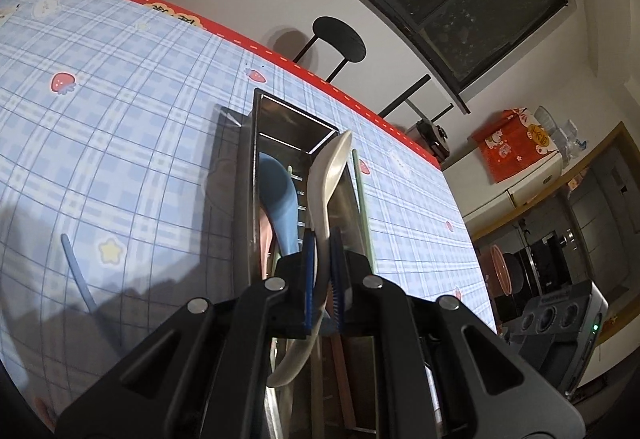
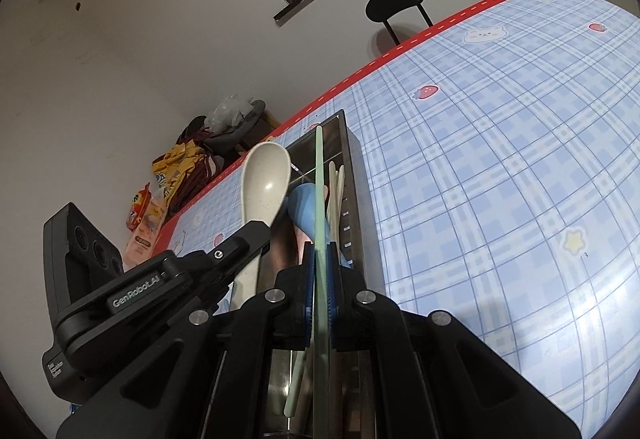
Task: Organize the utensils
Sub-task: 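Open both tools over the tray to release the spoon and chopstick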
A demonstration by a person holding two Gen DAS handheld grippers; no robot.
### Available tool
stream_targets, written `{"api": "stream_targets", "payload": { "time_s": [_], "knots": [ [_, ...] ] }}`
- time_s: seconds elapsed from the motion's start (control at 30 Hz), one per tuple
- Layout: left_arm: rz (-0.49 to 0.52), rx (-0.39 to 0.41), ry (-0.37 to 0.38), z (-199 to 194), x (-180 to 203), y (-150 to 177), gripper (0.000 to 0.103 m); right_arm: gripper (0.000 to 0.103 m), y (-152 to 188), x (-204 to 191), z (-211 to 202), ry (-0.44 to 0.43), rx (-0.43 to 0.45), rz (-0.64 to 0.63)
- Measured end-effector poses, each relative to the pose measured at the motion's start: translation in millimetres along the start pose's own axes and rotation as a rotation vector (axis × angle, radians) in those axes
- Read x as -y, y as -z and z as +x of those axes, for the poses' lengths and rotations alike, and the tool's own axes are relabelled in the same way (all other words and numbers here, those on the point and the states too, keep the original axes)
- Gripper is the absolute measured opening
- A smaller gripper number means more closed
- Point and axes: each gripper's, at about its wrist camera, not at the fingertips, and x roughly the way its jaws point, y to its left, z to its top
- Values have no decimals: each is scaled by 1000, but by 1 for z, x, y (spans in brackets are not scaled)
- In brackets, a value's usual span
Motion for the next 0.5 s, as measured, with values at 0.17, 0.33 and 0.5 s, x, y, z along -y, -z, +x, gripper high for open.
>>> {"api": "stream_targets", "payload": {
  "time_s": [0.17,0.33,0.5],
  "knots": [
    [7,7,-10,-1,-1,0,11,9,-2,0,1,10,11,-10],
    [44,43,-9,-17,3,-6,27,15,-3,-6,-5,46,39,-43],
    [98,115,-36,-49,4,-12,59,65,0,-15,-15,95,95,-98]
  ]
}}
